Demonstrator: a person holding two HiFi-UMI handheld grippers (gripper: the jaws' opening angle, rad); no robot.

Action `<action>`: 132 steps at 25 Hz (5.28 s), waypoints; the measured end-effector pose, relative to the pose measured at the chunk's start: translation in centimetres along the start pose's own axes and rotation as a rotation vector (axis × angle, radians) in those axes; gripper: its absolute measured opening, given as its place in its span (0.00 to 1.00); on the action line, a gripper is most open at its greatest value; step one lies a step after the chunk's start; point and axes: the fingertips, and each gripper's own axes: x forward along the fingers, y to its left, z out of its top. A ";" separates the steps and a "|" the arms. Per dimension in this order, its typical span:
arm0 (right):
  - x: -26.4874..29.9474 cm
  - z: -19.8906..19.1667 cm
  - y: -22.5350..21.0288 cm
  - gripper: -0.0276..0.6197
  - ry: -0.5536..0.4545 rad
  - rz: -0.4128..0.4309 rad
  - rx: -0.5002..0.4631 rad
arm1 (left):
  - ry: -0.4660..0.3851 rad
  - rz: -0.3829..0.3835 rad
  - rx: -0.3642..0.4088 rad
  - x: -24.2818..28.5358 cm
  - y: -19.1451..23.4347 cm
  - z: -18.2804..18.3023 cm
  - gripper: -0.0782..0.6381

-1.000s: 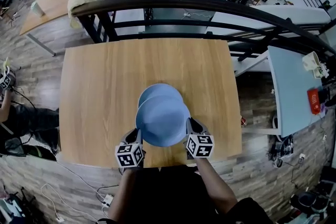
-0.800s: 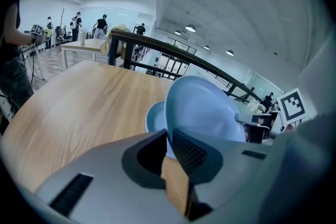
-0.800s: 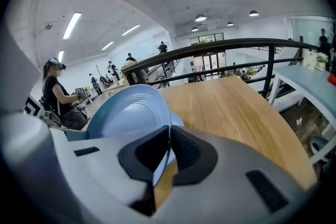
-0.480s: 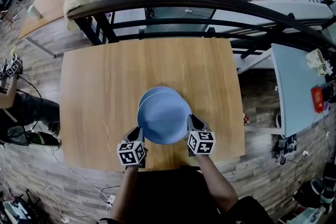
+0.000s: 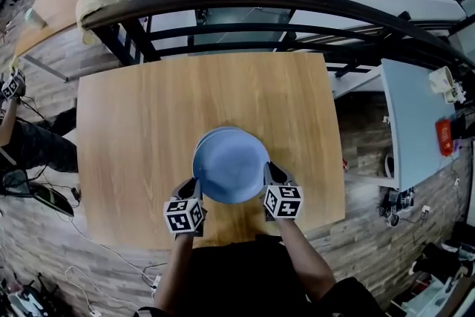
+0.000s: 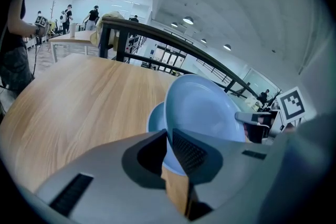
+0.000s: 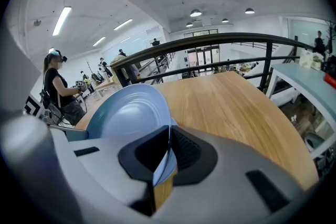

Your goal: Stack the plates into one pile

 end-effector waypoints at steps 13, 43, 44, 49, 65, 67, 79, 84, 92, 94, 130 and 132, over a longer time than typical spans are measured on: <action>3.3 0.3 -0.2 0.10 0.033 -0.020 0.020 | 0.029 -0.002 -0.008 2.9 1.7 1.7 0.17; 7.1 -2.2 -1.0 0.10 0.144 -0.038 0.010 | 0.123 0.019 -0.048 6.1 3.7 0.2 0.17; 7.1 -2.3 -1.0 0.10 0.144 -0.038 0.008 | 0.126 0.021 -0.048 6.2 3.8 0.2 0.17; 7.4 -2.7 -1.1 0.10 0.147 -0.045 -0.002 | 0.133 0.029 -0.051 6.4 3.9 -0.1 0.17; 8.1 -3.6 -1.3 0.10 0.167 -0.047 -0.013 | 0.164 0.040 -0.066 7.1 4.3 -1.0 0.17; 7.9 -3.6 -1.4 0.11 0.166 -0.044 -0.016 | 0.165 0.044 -0.066 7.0 4.2 -1.1 0.17; 8.2 -3.6 -1.1 0.11 0.173 -0.039 -0.057 | 0.151 0.053 -0.066 7.2 4.2 -0.9 0.17; 8.2 -3.8 -1.0 0.11 0.174 -0.043 -0.094 | 0.145 0.056 -0.053 7.1 4.2 -1.0 0.17; 8.2 -3.7 -0.9 0.11 0.176 -0.047 -0.127 | 0.156 0.070 -0.006 7.1 4.2 -1.0 0.18; 8.1 -3.7 -0.9 0.11 0.174 -0.046 -0.132 | 0.162 0.079 0.019 7.0 4.1 -1.0 0.20; 7.4 -2.9 -1.2 0.11 0.149 -0.055 -0.139 | 0.137 0.066 0.012 6.6 4.0 -0.6 0.26; 7.2 -2.6 -1.1 0.11 0.141 -0.052 -0.138 | 0.125 0.066 0.011 6.4 3.9 -0.3 0.26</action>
